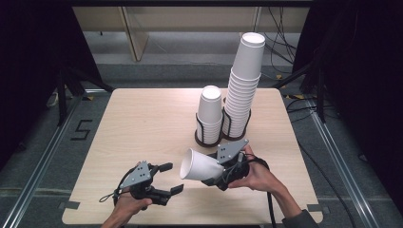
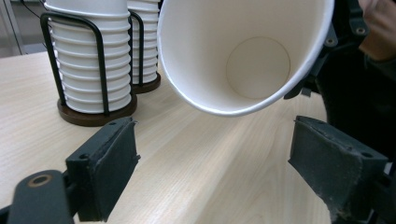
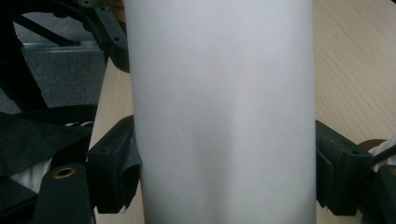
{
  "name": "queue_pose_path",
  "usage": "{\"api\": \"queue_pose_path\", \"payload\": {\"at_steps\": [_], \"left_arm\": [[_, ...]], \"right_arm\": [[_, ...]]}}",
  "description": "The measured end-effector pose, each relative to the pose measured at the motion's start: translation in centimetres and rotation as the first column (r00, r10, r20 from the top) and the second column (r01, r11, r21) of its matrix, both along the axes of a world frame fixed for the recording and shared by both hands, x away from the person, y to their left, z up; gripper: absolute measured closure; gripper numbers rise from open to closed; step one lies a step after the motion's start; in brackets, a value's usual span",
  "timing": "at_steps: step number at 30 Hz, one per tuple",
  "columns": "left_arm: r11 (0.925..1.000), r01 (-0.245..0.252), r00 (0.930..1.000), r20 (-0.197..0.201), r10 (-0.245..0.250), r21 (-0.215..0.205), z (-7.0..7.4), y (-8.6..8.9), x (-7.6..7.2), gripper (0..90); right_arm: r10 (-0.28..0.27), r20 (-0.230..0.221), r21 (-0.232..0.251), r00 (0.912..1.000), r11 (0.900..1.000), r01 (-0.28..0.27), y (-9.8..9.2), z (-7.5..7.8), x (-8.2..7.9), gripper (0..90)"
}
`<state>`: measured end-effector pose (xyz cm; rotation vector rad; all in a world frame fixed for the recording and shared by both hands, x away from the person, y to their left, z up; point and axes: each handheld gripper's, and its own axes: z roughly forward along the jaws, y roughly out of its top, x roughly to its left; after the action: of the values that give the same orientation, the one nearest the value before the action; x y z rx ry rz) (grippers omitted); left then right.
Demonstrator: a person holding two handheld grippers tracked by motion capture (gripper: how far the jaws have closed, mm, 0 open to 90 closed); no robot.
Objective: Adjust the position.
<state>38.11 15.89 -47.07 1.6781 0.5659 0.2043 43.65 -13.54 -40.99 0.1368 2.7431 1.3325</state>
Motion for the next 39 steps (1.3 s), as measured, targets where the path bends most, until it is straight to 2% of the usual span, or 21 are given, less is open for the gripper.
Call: {"api": "queue_pose_path", "payload": {"at_steps": [3,6,13,16,19,23,24,27,29,34,39], "left_arm": [[0.9993,-0.008,0.9999,-0.01,0.007,-0.037,-0.1,-0.2,0.1,14.1],[0.9995,-0.018,0.9996,-0.021,0.017,-0.027,0.0,-0.4,0.0,14.1],[0.9982,0.021,0.9996,-0.017,-0.022,-0.055,0.1,-1.1,-0.3,13.9],[0.9978,0.021,0.9996,-0.015,-0.022,-0.062,0.0,-1.2,-0.3,10.2],[0.9939,0.026,0.9991,-0.031,-0.03,-0.107,0.1,-1.2,-0.3,8.2],[0.9891,0.034,0.9989,-0.026,-0.038,-0.143,0.1,-1.4,-0.2,6.5],[0.9907,0.027,0.9989,-0.034,-0.032,-0.133,0.1,-1.4,-0.3,6.1],[0.9874,0.027,0.9985,-0.042,-0.034,-0.156,0.1,-1.5,-0.3,4.9],[0.9883,0.029,0.9993,-0.019,-0.032,-0.15,0.1,-1.4,-0.4,5.4],[0.9918,0.032,0.9994,-0.007,-0.033,-0.123,0.2,-1.4,-0.3,8.2],[0.9972,0.006,0.9999,0.015,-0.005,-0.075,0.3,-1.4,-0.4,9.7]], "right_arm": [[-0.002,-0.005,0.015,1.0,1.0,0.002,0.2,-0.2,0.0,22.5],[0.009,-0.007,0.03,0.9999,1.0,-0.009,0.7,-0.4,-0.1,22.5],[0.042,-0.015,0.046,0.999,0.998,-0.041,1.8,-1.2,-0.6,22.5],[0.054,-0.026,0.049,0.9982,0.997,-0.052,2.3,-1.6,-0.7,22.5],[0.063,-0.035,0.056,0.9974,0.997,-0.061,2.6,-1.8,-0.8,22.5],[0.074,-0.04,0.063,0.9964,0.995,-0.072,2.8,-1.9,-1.0,22.5],[0.076,-0.038,0.063,0.9964,0.995,-0.073,2.9,-2.0,-1.1,22.5],[0.087,-0.047,0.06,0.9951,0.995,-0.084,3.2,-2.3,-1.2,22.5],[0.091,-0.051,0.057,0.9946,0.995,-0.088,3.5,-2.5,-1.3,22.5],[0.087,-0.056,0.052,0.9946,0.995,-0.084,3.6,-2.7,-1.3,21.6],[0.017,-0.046,0.004,0.9988,1.0,-0.017,3.8,-2.9,-1.4,16.4]]}}
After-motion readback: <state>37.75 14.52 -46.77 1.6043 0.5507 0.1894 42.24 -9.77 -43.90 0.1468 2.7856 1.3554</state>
